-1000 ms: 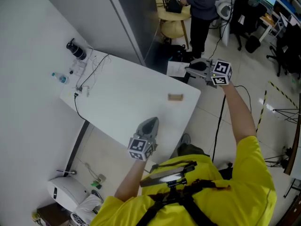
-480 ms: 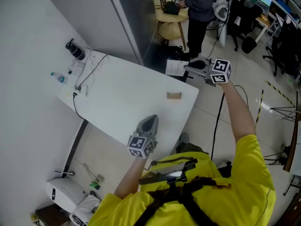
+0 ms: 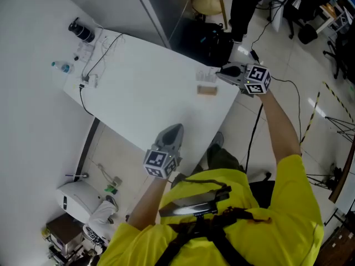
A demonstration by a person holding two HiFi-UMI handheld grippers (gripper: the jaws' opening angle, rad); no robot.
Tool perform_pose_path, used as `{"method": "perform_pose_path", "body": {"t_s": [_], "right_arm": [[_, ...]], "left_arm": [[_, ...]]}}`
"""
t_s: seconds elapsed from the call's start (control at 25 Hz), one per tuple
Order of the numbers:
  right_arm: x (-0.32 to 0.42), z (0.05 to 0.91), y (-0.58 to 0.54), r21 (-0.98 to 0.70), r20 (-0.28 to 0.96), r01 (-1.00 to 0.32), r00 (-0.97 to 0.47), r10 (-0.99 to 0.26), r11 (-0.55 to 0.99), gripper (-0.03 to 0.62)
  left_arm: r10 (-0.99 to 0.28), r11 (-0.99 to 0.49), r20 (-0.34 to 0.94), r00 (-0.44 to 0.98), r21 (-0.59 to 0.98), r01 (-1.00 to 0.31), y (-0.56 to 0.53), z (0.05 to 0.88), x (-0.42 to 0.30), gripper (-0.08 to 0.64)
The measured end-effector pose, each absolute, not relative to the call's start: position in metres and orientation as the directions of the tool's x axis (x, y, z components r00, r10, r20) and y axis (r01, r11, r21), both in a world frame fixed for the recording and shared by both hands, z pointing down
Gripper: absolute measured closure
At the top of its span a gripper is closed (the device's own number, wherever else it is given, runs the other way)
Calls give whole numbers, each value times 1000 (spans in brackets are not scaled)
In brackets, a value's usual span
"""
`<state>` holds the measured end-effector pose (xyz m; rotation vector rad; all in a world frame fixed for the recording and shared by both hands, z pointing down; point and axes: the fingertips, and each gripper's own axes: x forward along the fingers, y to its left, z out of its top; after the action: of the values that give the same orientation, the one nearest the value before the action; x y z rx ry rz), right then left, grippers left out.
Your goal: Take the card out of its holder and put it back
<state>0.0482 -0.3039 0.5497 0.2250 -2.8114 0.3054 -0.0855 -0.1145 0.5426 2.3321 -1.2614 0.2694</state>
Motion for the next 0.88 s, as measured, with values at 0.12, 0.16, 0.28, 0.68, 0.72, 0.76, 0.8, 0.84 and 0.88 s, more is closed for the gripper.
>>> {"method": "perform_pose_path", "body": {"t_s": [0.12,0.16,0.28,0.68,0.72,0.76,0.8,0.84,0.88], "right_arm": [[44,595,-306,-225,332,-183,-938,-101,957,575],[42,607,-305,-235,336,-177,-938,-91,956,575],[35,634,-299,-248,347,-154,-936,-60,956,575],[44,647,-303,-257,333,-145,-941,-53,955,575],[44,645,-304,-256,334,-139,-941,-47,957,575],[44,644,-303,-254,336,-131,-941,-39,958,575],[44,644,-303,-253,340,-122,-940,-30,960,575],[45,644,-302,-252,345,-114,-938,-20,961,575],[45,644,-301,-252,349,-107,-937,-13,962,575]], "left_arm": [[-737,-431,417,532,318,-845,-121,554,-87,560],[-735,-423,426,527,319,-848,-122,557,-87,560],[-731,-404,442,519,331,-853,-124,565,-85,559],[-713,-389,479,512,337,-857,-121,577,-72,560],[-711,-388,482,513,339,-857,-121,579,-71,559],[-709,-387,483,514,344,-856,-121,580,-71,559],[-709,-386,481,516,348,-854,-122,580,-70,560],[-709,-385,480,517,351,-854,-123,580,-69,560],[-708,-385,480,518,352,-853,-124,580,-68,560]]}}
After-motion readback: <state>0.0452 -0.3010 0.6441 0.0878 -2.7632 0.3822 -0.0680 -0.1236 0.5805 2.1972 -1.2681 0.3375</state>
